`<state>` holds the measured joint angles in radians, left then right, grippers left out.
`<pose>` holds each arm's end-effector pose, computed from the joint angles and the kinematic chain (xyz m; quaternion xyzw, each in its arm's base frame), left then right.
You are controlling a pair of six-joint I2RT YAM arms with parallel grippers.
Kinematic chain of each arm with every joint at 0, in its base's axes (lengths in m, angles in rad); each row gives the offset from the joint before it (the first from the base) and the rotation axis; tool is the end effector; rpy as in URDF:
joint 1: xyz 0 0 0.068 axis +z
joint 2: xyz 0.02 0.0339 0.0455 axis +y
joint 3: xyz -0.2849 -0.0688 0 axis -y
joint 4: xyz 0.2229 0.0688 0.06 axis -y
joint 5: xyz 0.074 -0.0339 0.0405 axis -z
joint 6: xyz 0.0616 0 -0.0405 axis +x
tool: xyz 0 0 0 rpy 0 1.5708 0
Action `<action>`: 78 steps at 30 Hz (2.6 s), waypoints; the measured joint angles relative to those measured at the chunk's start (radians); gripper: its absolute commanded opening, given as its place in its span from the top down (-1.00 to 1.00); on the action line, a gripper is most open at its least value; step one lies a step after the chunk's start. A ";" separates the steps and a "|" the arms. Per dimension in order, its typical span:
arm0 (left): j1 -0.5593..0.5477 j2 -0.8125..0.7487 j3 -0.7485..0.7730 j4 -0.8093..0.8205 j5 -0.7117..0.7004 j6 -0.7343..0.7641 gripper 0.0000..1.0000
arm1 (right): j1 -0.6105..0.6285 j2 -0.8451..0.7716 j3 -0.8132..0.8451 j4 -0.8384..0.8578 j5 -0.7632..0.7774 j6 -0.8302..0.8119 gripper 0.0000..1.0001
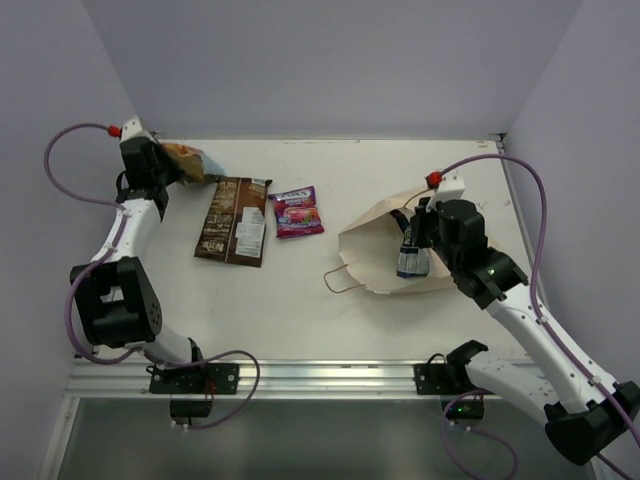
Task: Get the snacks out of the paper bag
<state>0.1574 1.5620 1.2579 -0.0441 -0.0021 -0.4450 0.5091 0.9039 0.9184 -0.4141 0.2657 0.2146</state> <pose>0.3709 0.0590 0.3426 -0.2435 0.7819 -0.0814 0.5681 0.1727 0.0779 0.3487 -0.0488 0.8278 0.0907 0.5514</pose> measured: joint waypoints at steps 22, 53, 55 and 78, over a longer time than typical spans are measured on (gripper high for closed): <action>-0.263 -0.557 -0.268 -0.183 0.067 -0.167 -1.00 | -0.006 0.039 0.087 -0.054 -0.071 -0.078 1.00; -1.287 0.143 -0.163 0.361 -0.398 -0.397 -0.82 | -0.006 -0.004 0.100 -0.113 -0.188 -0.100 1.00; -1.287 0.156 -0.181 0.410 -0.407 -0.388 -0.82 | -0.006 -0.006 0.111 -0.119 -0.203 -0.090 1.00; -1.287 0.280 -0.154 0.492 -0.483 -0.377 0.16 | -0.006 -0.023 0.141 -0.140 -0.310 -0.026 1.00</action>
<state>-1.1301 1.8423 1.1038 0.4484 -0.4850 -0.8215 0.5026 0.8806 1.0592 -0.5541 -0.0444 0.1886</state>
